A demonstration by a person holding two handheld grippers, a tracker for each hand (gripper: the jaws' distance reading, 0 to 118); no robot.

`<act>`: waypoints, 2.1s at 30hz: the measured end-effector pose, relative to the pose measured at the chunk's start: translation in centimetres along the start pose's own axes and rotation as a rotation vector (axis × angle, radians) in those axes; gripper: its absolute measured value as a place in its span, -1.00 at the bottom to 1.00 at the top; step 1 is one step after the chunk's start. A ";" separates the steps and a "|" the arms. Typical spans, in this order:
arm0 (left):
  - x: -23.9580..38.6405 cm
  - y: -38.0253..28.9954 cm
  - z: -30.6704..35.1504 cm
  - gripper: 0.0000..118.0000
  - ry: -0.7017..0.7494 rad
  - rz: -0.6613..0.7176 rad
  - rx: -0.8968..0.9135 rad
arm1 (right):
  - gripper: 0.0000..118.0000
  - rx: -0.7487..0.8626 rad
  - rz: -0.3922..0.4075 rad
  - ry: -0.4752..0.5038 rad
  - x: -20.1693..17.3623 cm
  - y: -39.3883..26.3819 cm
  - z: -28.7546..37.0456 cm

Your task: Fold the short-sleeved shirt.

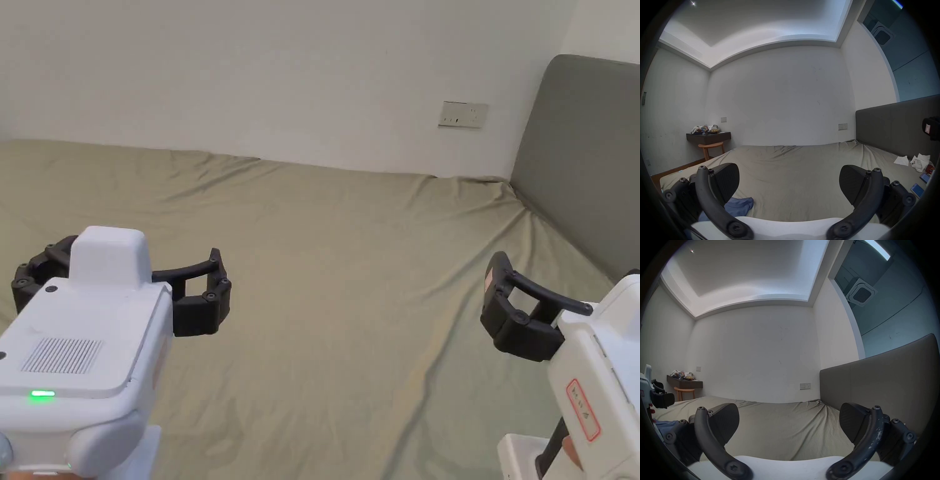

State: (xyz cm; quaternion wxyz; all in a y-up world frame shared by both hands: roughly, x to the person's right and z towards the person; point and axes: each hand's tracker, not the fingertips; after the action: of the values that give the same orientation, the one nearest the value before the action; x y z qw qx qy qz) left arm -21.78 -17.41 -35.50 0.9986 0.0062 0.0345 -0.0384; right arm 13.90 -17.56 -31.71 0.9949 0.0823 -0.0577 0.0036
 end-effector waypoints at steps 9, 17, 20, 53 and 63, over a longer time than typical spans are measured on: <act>-1.0 1.0 -0.2 1.00 0.059 0.073 0.012 | 1.00 0.017 0.022 -0.026 0.1 0.5 -0.1; -1.2 1.4 0.1 1.00 -0.032 0.050 0.000 | 1.00 0.026 0.064 -0.036 -0.2 0.5 -0.1; -0.3 1.5 0.2 1.00 -0.046 -0.007 0.004 | 1.00 0.028 0.061 -0.032 -0.5 0.5 -0.1; 0.5 0.8 0.0 -0.93 -0.048 -0.066 0.032 | -0.97 -0.021 0.100 0.025 -1.3 0.4 -0.2; 0.1 0.9 -0.5 -1.00 -0.089 -0.045 -0.031 | -0.98 -0.057 0.094 -0.020 -0.6 -0.4 0.4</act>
State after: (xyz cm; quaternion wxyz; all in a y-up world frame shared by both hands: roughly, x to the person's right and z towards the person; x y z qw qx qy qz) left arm -21.63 -16.47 -35.96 0.9981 -0.0118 -0.0093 -0.0605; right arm 13.26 -18.05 -31.46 0.9950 0.0514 -0.0714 0.0482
